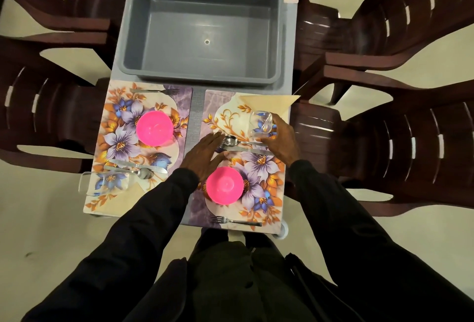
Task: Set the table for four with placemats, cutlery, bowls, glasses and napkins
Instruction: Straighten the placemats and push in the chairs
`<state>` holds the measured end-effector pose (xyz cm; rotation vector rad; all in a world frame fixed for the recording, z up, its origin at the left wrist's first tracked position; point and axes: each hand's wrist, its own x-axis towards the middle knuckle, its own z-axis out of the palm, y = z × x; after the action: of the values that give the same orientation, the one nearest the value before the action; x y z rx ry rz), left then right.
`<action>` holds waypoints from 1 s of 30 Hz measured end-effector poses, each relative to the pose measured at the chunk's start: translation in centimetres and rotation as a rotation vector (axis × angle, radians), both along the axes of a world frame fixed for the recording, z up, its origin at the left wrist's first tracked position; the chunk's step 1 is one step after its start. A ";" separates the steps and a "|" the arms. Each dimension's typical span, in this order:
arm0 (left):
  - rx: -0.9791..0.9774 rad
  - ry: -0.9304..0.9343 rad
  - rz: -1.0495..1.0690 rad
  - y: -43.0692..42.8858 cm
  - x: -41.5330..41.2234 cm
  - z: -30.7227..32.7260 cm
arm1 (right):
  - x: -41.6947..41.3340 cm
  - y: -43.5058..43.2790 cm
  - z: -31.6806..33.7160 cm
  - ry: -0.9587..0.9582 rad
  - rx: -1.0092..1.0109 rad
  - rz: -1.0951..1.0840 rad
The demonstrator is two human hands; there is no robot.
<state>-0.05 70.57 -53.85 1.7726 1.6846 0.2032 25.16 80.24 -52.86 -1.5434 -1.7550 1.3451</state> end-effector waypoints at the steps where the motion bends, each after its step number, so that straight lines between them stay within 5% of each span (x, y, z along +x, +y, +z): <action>1: 0.005 -0.002 0.003 0.0 0.0 0.1 | 0.0 -0.1 0.0 -0.002 0.010 0.002; 18: 0.038 -0.073 -0.037 2.7 0.1 0.8 | 3.0 1.1 -1.0 -0.062 -0.032 0.099; 22: 0.064 -0.067 -0.040 4.1 -0.3 0.3 | 4.8 3.0 -2.4 -0.248 0.158 0.050; 30: 0.205 0.037 -0.139 8.5 0.3 -0.8 | 4.5 8.7 -5.0 -0.481 0.542 0.443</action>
<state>0.28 79.06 -54.62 2.0482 1.6056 0.2905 29.62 88.94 -57.84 -1.2685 -2.6021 0.5743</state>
